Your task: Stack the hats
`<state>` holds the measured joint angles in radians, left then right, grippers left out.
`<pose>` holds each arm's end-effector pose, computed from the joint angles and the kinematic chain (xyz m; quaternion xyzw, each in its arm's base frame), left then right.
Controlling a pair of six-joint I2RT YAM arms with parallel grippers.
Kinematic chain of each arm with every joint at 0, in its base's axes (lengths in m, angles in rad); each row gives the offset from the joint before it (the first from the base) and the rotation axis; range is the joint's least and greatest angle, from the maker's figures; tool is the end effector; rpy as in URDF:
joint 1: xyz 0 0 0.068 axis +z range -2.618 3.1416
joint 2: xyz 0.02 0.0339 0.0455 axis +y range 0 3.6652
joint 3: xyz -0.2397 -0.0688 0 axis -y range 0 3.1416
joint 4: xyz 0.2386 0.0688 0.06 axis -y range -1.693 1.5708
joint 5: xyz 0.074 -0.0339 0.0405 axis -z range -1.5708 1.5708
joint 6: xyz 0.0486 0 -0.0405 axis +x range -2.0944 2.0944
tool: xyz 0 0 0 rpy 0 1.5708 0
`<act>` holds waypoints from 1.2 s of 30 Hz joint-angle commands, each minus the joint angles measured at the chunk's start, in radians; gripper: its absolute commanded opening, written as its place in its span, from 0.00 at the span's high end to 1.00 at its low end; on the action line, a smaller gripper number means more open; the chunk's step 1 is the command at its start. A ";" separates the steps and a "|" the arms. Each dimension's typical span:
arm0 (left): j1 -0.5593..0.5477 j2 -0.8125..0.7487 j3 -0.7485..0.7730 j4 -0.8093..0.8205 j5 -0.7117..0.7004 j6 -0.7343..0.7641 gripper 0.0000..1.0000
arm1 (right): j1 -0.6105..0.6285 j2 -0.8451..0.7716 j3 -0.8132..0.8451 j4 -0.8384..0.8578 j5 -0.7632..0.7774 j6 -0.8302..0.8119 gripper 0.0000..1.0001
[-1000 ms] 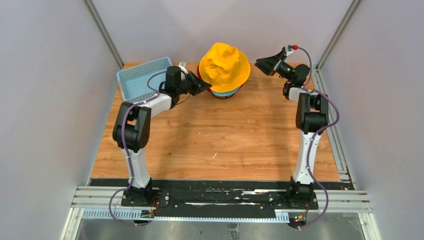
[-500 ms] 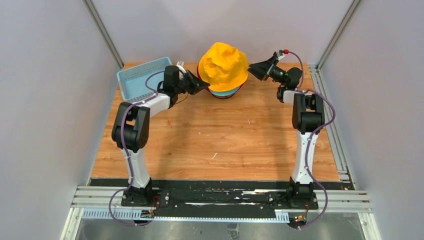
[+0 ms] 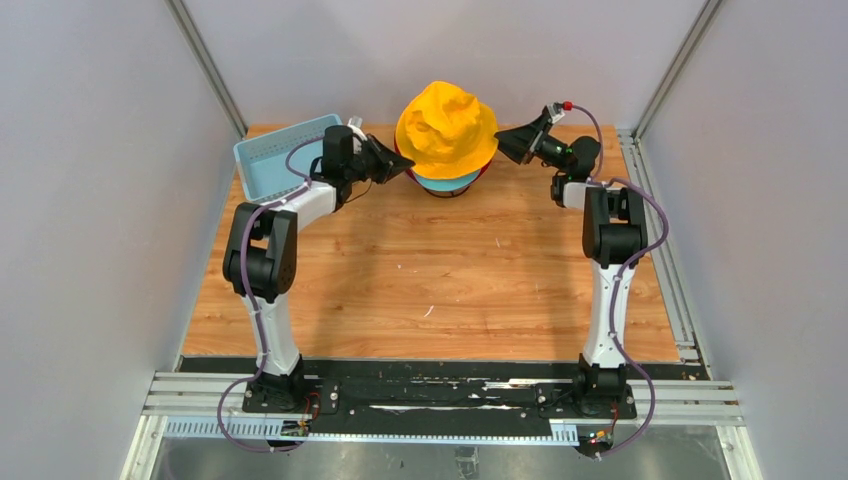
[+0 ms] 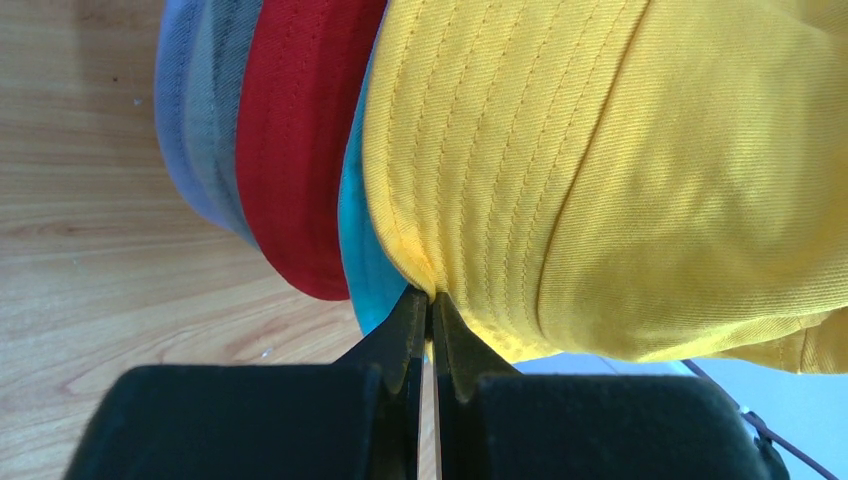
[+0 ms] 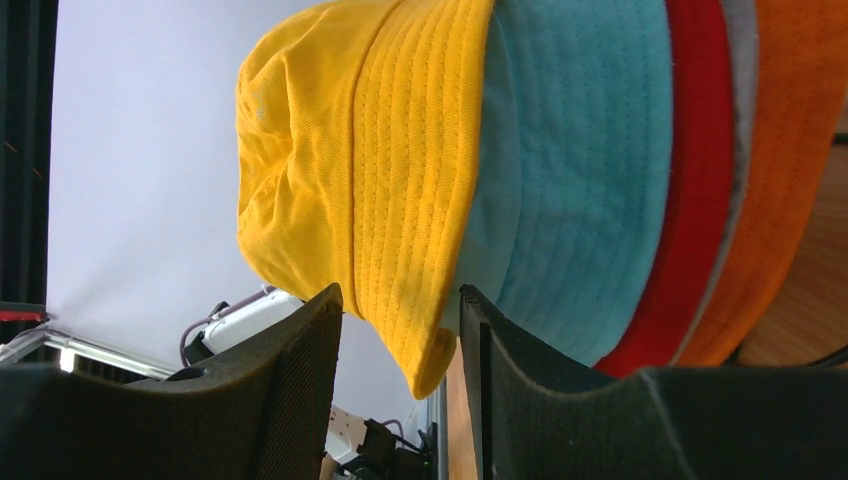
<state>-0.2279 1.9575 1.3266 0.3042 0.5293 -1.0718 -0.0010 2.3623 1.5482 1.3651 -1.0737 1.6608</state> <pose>0.4311 -0.1252 0.2060 -0.1822 0.7780 -0.5095 0.3192 0.4808 0.0422 0.2005 0.0088 0.6124 0.7219 0.3220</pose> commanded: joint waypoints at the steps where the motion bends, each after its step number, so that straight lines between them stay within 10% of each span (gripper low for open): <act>1: 0.009 0.022 0.045 0.011 0.000 0.017 0.95 | 0.044 0.024 0.059 0.018 -0.020 -0.015 0.53; 5: 0.010 0.027 0.054 0.005 0.000 0.020 0.95 | 0.059 0.041 0.097 -0.001 -0.017 -0.015 0.61; 10: 0.021 0.030 0.059 -0.007 -0.006 0.027 0.95 | 0.058 0.060 0.113 -0.048 0.003 -0.041 0.99; 36: 0.025 0.065 0.020 -0.031 -0.017 0.053 0.95 | 0.027 0.229 0.322 -0.271 0.018 -0.156 0.99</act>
<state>-0.2115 1.9949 1.3609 0.2890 0.5274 -1.0485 0.0425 2.5523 1.8633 1.1309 -1.0698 1.5478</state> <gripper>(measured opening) 0.052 0.014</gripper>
